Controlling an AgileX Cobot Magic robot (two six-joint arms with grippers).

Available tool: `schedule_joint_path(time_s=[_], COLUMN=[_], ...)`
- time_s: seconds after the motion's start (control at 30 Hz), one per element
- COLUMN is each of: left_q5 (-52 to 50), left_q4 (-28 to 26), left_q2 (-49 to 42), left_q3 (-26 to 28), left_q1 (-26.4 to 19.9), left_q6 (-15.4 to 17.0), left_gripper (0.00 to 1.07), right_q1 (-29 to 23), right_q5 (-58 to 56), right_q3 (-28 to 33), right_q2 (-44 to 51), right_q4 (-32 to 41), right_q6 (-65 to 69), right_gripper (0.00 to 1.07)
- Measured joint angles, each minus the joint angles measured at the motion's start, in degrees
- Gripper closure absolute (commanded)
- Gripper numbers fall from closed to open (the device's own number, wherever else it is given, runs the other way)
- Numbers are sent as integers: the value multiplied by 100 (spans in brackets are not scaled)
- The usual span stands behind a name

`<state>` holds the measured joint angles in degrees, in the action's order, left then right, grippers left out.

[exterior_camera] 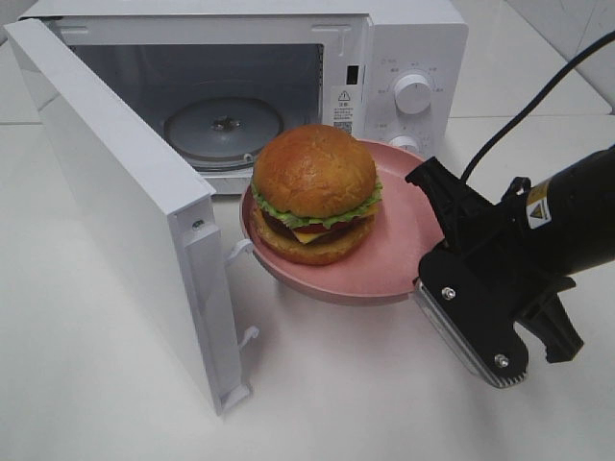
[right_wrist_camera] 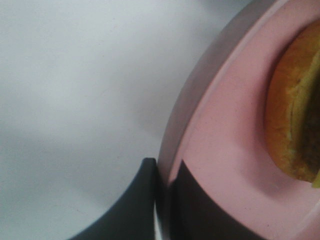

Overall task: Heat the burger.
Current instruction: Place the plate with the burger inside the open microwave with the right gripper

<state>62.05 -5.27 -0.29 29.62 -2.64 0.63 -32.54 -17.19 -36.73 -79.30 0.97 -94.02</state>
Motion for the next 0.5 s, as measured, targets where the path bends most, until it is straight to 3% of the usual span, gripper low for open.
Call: schedule_joint_path(time_s=[0.23,0.5], left_q5=[0,0], left_q4=[0,0], left_q2=[0,0], left_q3=[0,0], left_q1=[0,0], left_q6=[0,0], left_gripper=[9,9], right_q1=[0,0], right_q5=[-602,-739], right_q3=[-659,-991], right_q2=[-384,-453], right_q4=[327,390], right_q6=[11,-6], right_gripper=[107,107])
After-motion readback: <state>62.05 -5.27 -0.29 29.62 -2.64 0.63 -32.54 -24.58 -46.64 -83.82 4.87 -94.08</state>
